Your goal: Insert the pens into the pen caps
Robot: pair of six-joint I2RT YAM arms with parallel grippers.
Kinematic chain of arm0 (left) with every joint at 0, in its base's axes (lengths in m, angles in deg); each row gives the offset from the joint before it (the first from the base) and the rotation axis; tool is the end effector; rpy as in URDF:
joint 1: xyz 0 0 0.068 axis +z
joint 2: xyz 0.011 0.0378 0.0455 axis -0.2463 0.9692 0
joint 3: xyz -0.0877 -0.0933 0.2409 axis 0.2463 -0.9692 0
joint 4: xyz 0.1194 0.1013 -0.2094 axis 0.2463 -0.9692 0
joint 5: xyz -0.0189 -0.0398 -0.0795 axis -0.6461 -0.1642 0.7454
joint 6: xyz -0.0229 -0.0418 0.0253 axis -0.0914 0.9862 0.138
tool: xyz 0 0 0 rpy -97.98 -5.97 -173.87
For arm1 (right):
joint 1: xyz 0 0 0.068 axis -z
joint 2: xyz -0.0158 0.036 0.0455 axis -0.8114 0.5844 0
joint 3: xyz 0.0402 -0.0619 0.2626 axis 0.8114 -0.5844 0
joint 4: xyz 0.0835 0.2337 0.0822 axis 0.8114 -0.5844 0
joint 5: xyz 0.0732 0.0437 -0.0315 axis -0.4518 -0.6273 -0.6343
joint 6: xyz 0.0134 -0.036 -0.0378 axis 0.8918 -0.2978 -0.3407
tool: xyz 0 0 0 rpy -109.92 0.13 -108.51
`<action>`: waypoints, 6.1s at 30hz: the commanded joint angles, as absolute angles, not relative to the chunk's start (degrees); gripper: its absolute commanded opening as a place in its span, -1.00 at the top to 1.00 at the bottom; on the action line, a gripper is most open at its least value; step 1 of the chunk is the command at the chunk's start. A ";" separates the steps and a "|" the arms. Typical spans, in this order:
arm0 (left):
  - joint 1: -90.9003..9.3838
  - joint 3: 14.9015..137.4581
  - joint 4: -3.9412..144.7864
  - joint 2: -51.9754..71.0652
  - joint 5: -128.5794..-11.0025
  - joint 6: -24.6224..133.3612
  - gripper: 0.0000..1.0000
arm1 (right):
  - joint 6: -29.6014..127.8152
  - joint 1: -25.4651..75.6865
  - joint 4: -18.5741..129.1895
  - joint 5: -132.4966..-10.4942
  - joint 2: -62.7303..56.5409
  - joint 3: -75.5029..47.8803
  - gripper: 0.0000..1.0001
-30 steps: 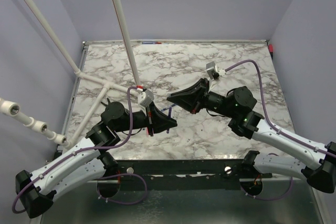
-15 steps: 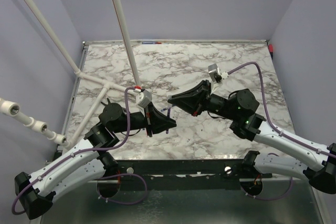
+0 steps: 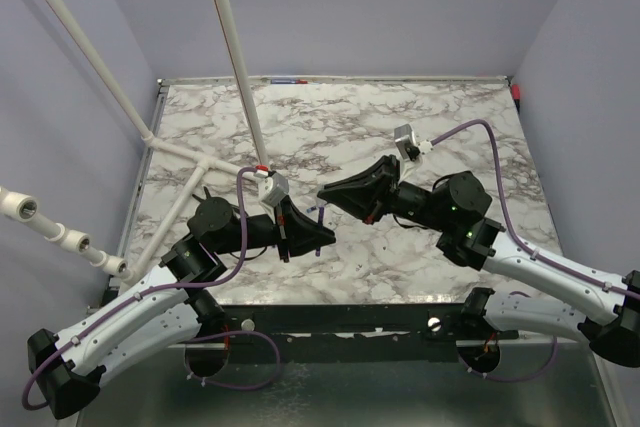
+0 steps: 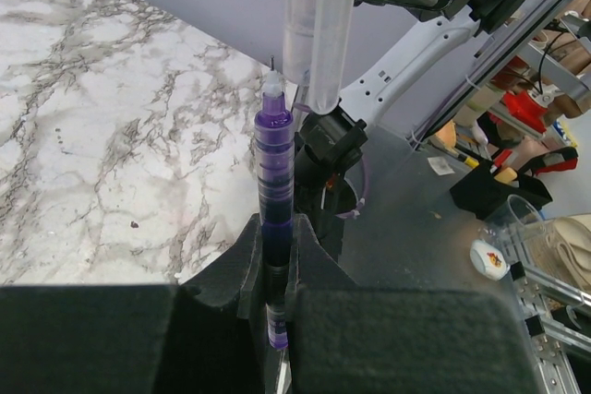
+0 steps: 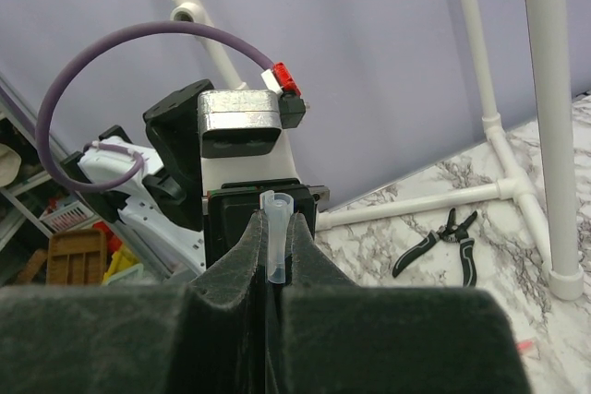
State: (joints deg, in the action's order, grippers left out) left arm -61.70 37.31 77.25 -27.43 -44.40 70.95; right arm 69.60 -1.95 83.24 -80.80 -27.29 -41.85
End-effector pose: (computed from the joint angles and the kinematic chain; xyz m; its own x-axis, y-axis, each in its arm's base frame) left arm 0.0976 -0.1356 0.3223 -0.4264 -0.1165 -0.8970 0.8914 0.1143 -0.4386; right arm 0.1193 0.1968 0.3877 -0.2822 0.3673 -0.8862 -0.9223 0.1503 0.3559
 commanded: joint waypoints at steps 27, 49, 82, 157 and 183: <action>-61.75 36.70 78.65 -28.73 -42.28 71.10 1.00 | 65.72 -3.90 83.26 -75.29 -28.49 -41.99 0.99; -61.79 36.79 78.67 -29.08 -43.29 70.88 1.00 | 64.75 -5.34 81.22 -73.74 -28.52 -41.99 0.99; -61.79 36.42 78.53 -29.94 -44.36 70.75 1.00 | 65.30 -7.53 80.81 -70.80 -29.20 -44.57 0.99; -61.81 37.94 74.16 -28.86 -46.24 66.49 1.00 | 62.00 -9.42 66.53 -65.77 -31.10 -38.04 -0.15; -61.73 37.84 74.12 -29.31 -46.32 66.65 1.00 | 62.04 -9.40 67.77 -68.90 -24.19 -33.65 0.74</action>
State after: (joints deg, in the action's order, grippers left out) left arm -61.74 36.94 73.29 -28.82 -45.76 67.30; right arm 61.87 -9.09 67.65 -67.69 -24.32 -35.10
